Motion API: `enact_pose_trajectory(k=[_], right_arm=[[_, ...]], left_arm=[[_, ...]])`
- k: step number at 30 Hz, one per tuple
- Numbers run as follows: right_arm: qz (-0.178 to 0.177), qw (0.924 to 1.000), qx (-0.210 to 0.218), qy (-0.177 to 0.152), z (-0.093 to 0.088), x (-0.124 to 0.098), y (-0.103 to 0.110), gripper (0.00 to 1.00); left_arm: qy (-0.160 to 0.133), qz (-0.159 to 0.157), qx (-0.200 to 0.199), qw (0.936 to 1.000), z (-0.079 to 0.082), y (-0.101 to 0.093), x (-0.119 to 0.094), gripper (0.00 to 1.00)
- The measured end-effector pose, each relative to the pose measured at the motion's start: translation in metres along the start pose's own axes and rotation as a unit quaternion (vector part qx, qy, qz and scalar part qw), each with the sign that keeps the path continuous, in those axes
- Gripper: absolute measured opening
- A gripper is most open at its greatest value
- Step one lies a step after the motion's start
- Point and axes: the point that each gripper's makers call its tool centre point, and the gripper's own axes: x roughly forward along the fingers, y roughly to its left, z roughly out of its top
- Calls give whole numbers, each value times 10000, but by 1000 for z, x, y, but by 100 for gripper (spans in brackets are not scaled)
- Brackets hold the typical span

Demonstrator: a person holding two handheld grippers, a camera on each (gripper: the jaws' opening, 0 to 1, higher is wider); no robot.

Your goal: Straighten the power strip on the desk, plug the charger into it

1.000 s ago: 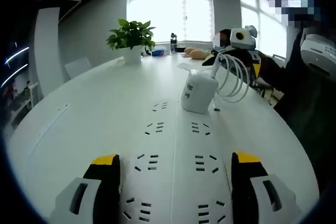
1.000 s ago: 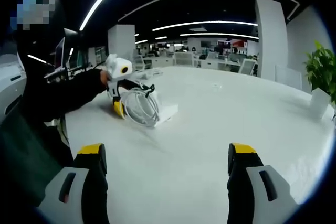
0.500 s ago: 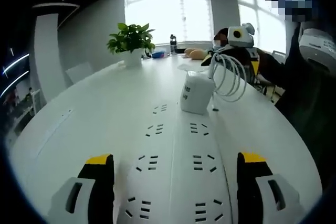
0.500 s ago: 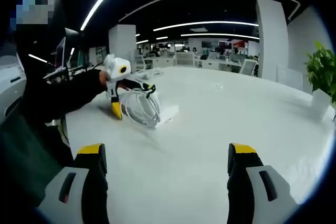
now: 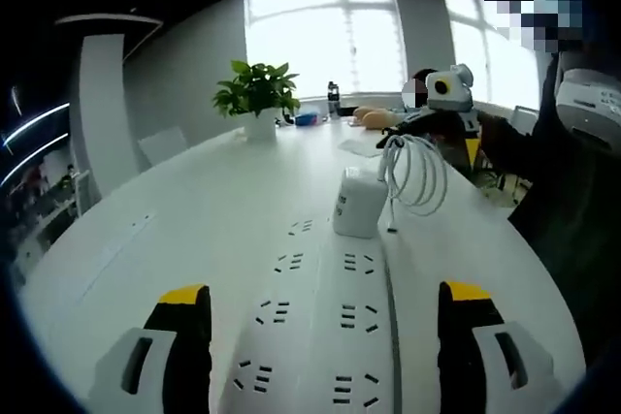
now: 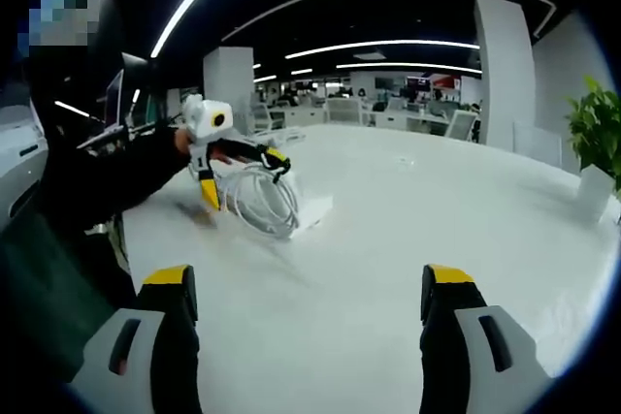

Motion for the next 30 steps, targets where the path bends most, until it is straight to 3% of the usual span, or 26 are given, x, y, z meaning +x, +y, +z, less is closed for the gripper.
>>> enact_pose_trajectory(k=[3, 8, 20, 30], right_arm=[[8, 10000, -5, -3, 0, 0, 0, 95], [32, 10000, -6, 6, 0, 2, 1, 95], [115, 9999, -60, 31, 3, 6, 5, 95], [208, 9996, -174, 128, 2, 10, 8, 95]], left_arm=[[-36, 103, 25, 9999, 2, 0, -8, 99], [-427, 264, -213, 9985, 13, 2, -22, 99], [-616, 778, -394, 9943, 13, 4, -52, 99], [-775, 1143, -313, 9899, 14, 1, -77, 98]])
